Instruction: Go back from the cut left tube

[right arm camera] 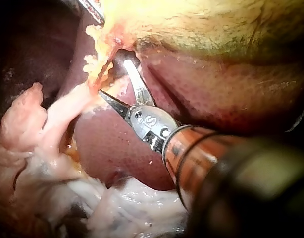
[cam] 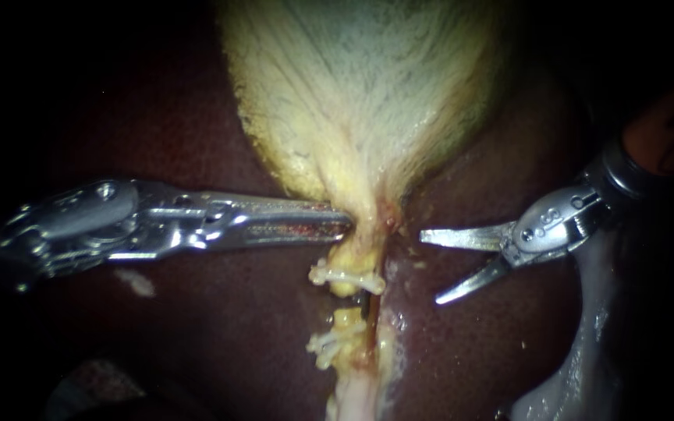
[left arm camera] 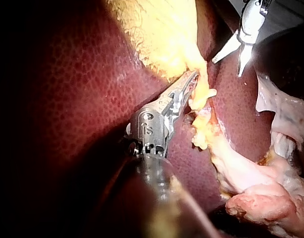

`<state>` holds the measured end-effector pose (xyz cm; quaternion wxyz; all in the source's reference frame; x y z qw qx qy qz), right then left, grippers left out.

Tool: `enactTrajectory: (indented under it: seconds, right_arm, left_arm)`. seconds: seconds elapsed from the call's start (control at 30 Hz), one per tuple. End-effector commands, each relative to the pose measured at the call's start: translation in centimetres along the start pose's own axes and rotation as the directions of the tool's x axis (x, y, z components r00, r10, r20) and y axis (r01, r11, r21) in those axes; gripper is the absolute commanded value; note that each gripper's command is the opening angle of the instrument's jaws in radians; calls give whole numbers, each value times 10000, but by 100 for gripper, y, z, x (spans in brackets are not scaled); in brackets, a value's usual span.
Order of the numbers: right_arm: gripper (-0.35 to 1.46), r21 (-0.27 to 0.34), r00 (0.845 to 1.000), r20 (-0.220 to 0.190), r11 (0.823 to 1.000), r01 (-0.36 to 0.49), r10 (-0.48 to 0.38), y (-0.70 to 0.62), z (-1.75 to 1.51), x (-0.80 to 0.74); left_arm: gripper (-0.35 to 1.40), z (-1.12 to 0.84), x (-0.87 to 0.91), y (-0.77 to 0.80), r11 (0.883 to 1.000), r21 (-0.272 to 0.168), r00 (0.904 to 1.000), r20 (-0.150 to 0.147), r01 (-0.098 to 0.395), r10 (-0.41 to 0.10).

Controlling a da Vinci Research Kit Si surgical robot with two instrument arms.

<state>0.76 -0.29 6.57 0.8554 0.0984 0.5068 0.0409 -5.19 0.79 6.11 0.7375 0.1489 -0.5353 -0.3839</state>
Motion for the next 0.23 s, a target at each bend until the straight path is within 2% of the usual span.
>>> enactTrajectory:
  seconds: [0.03, 0.23]
  right_arm:
    - [143, 1, 10000, 0, 10000, -3, 3, 0, 0, 0]
    - [143, 7, 10000, -2, 10000, 0, 0, 0, -2, -1]
  left_arm:
    - [-35, 0, 0, 1, 10000, 15, 10000, 0, 0, 0]
    - [-35, 0, 1, 3, 10000, 22, 10000, 0, 57, -57]
